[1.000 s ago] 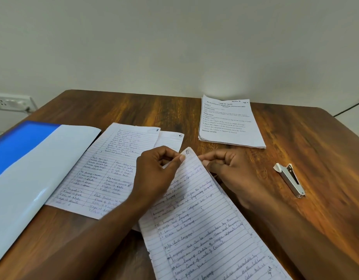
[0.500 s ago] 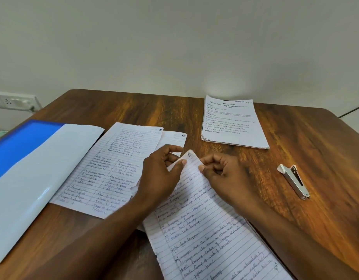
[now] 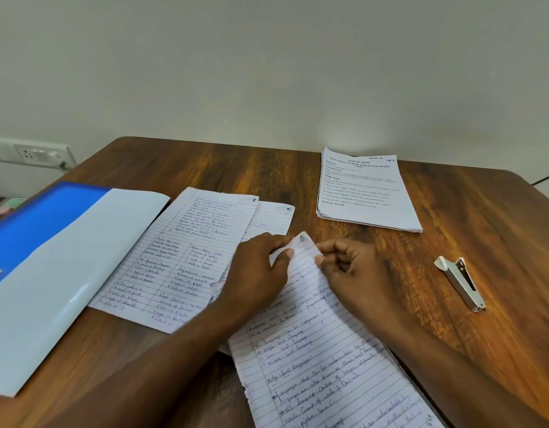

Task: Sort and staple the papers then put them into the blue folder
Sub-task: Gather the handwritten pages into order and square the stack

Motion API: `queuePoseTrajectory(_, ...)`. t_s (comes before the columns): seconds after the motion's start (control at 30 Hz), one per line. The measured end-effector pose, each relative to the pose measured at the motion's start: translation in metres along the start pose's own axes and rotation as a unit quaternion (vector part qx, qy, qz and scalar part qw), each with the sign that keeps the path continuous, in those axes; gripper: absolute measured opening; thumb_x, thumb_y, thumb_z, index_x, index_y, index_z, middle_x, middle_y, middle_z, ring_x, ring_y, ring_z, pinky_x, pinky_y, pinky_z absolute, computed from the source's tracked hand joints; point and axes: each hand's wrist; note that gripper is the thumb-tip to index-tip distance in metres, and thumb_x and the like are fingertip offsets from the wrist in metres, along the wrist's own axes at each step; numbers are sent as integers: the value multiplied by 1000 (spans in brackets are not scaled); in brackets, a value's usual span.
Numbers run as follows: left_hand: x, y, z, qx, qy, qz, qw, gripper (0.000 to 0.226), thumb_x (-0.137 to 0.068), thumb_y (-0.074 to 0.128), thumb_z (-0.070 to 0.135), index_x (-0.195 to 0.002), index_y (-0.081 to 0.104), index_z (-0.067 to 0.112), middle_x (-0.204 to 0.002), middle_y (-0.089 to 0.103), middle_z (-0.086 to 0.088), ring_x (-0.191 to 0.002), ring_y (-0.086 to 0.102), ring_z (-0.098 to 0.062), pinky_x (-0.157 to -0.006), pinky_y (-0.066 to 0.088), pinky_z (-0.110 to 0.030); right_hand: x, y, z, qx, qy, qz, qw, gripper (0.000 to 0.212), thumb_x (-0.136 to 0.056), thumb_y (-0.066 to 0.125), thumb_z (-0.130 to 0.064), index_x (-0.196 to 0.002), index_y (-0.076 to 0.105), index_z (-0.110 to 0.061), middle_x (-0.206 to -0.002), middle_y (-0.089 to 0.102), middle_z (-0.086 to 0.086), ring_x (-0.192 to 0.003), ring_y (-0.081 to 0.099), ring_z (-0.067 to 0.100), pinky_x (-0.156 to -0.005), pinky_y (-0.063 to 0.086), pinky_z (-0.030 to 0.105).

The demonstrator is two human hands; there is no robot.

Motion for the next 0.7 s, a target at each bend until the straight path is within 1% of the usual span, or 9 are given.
queuePoseTrajectory(0.1,-1,-2,1,5,5,0,1000,23,-103,65,23,-121,78,19,-108,76,9,-98,68,-5,-89,57,-30,1,0,-1,12,-4,3,1000,19,-95,73,-9,-97,79,-27,-77,76,0,-74,73,26,-70,61,48)
queuePoseTrajectory(0.23,-3,-7,0,12,5,-2,1000,16,-102,65,22,-109,80,21,-96,75,13,-87,68,-2,-79,55,-25,1,0,-3,-8,18,-15,1000,18,-95,73,-9,-98,78,-26,-81,78,-2,-78,76,24,-74,64,47)
queuePoseTrajectory(0.3,-6,-13,-1,18,-1,-7,1000,13,-101,67,22,-103,80,22,-92,75,15,-82,68,0,-76,51,-21,0,0,-6,-54,24,-22,998,19,-96,71,-6,-98,78,-23,-85,80,-3,-81,77,18,-74,64,37)
queuePoseTrajectory(0.37,-10,-23,-1,21,-8,-8,1000,12,-100,68,21,-98,80,23,-89,75,18,-86,67,3,-77,47,-16,-1,1,-11,-80,28,-25,996,19,-97,69,-6,-100,79,-23,-88,80,-7,-83,76,10,-73,59,22)
queuePoseTrajectory(0.47,-20,-51,-3,18,-24,-9,1000,13,-100,69,22,-95,79,27,-90,73,21,-91,66,7,-81,49,-17,-5,4,-15,-37,22,-46,998,21,-101,65,-13,-106,80,-27,-95,79,-13,-91,74,4,-75,58,18)
queuePoseTrajectory(0.53,-27,-74,-2,18,-46,-13,999,13,-101,68,23,-97,80,26,-94,73,20,-91,67,1,-83,52,-21,-8,5,-16,61,-15,-75,995,21,-101,65,-17,-109,78,-33,-100,77,-19,-97,69,-4,-76,55,12)
queuePoseTrajectory(0.57,-30,-85,-3,26,-53,-11,998,13,-101,68,23,-99,80,25,-97,74,17,-93,68,-3,-84,53,-24,-11,6,-17,128,-61,-94,985,20,-102,65,-22,-113,76,-35,-105,74,-22,-101,66,-6,-79,54,13)
queuePoseTrajectory(0.63,-35,-102,-7,40,-60,-4,997,13,-101,68,22,-101,81,22,-99,76,11,-94,70,-8,-82,54,-25,-16,14,-15,236,-175,-143,945,24,-102,63,-32,-125,70,-33,-119,69,-20,-109,61,-1,-92,53,28)
queuePoseTrajectory(0.7,-36,-112,-11,25,-68,-15,997,13,-101,68,21,-101,81,23,-97,76,10,-90,71,-10,-74,52,-22,-21,30,-13,303,-250,-195,898,34,-103,56,-39,-135,63,-30,-135,62,-15,-117,57,5,-95,49,39)
Point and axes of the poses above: each hand's wrist, its own x-axis away from the middle knuckle, its own y-axis out of the palm, z = x × y
